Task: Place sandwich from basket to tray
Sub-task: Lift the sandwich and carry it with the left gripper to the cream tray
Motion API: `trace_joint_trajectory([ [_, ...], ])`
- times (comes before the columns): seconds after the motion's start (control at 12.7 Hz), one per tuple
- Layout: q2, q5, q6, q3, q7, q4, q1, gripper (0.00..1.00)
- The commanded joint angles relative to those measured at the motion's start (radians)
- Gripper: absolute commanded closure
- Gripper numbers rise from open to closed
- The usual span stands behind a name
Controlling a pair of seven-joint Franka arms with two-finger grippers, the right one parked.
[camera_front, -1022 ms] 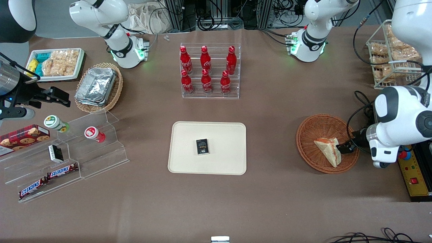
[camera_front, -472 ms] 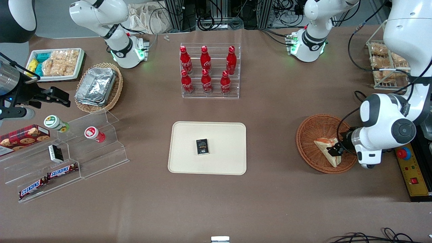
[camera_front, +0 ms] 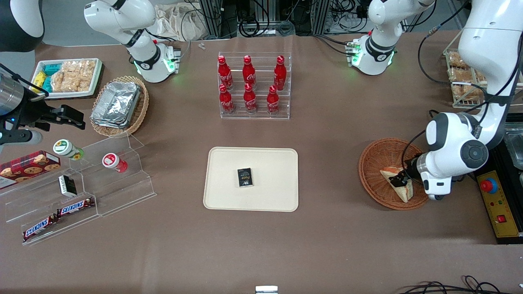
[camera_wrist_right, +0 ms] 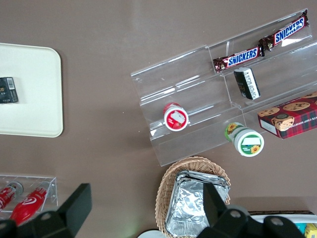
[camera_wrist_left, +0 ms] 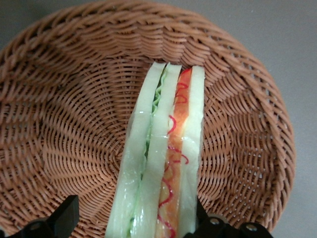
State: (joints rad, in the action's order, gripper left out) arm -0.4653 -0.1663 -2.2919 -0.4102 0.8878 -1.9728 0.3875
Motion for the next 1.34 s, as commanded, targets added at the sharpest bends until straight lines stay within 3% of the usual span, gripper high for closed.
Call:
trace_joint_trajectory([
  [0.0, 0.010, -0.021, -0.023, -0.002, 0.013, -0.012, 0.005, 0.64],
  [0.08, 0.008, -0.021, -0.023, -0.002, 0.010, -0.008, 0.004, 0.88],
  [0.16, 0.011, -0.021, -0.021, -0.002, 0.010, -0.001, 0.001, 1.00],
  [0.39, 0.014, -0.024, 0.046, -0.007, 0.010, 0.047, -0.001, 1.00],
  [0.63, 0.045, -0.022, 0.237, -0.030, -0.024, 0.149, -0.007, 1.00],
  [1.02, 0.050, -0.015, 0.583, -0.178, -0.179, 0.444, -0.010, 1.00],
  [1.26, -0.021, -0.024, 0.586, -0.234, -0.225, 0.538, -0.135, 1.00],
])
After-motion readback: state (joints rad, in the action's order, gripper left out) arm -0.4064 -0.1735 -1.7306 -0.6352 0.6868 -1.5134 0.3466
